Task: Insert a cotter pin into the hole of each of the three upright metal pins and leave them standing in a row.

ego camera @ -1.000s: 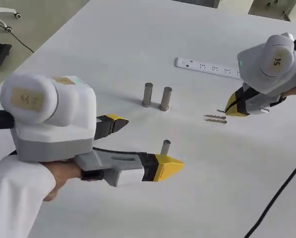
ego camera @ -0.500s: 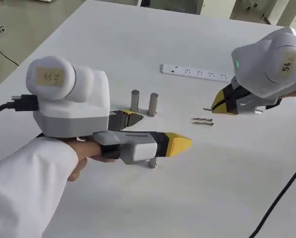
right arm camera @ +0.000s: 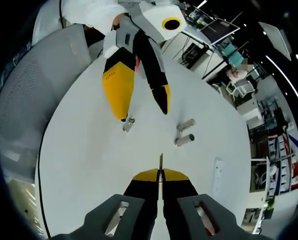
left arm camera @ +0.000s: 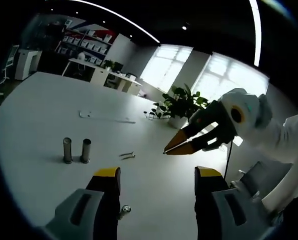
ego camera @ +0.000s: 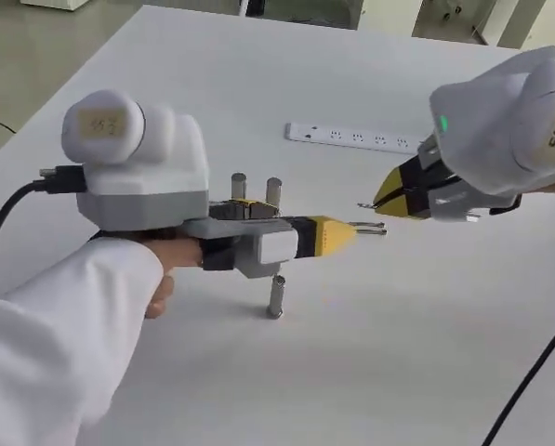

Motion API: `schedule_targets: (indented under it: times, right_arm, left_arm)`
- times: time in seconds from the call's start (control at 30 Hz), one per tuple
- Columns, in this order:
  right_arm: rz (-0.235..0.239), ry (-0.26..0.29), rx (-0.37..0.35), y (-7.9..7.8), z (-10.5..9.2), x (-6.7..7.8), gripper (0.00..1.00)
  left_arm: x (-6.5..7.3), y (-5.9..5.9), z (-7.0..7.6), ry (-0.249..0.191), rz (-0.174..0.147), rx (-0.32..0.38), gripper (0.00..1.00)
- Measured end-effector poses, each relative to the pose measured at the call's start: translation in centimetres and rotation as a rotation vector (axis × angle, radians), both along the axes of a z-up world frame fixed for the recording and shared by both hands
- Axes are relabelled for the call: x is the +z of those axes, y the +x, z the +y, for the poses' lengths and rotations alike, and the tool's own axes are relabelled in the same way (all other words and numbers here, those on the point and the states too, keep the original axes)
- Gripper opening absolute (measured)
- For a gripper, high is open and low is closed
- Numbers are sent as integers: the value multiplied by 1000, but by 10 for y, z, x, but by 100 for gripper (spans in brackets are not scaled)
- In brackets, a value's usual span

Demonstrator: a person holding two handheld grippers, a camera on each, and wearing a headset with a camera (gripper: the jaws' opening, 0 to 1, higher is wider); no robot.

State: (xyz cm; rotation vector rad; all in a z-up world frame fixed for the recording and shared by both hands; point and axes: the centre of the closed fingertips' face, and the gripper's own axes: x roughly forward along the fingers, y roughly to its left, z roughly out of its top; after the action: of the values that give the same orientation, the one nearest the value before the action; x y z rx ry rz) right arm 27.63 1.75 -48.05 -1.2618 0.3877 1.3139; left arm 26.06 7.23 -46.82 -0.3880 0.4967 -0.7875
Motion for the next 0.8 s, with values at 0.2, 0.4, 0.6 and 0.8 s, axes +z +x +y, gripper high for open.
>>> schedule_targets:
  times: [0.2, 0.4, 0.6, 0.8]
  right_arm:
    - [-14, 30, 13, -8, 5, 6, 0]
    - [-37, 51, 28, -17, 8, 12, 0]
    - [-49, 72, 38, -26, 10, 16, 0]
    - [-58, 81, 44, -29, 10, 19, 0]
  left_arm:
    - [1, 1, -9, -52, 43, 3, 51]
    - [4, -2, -18, -107, 86, -13, 37]
    - [9, -4, -25, -149, 103, -24, 26]
    - [10, -4, -30, -172, 121, -30, 20]
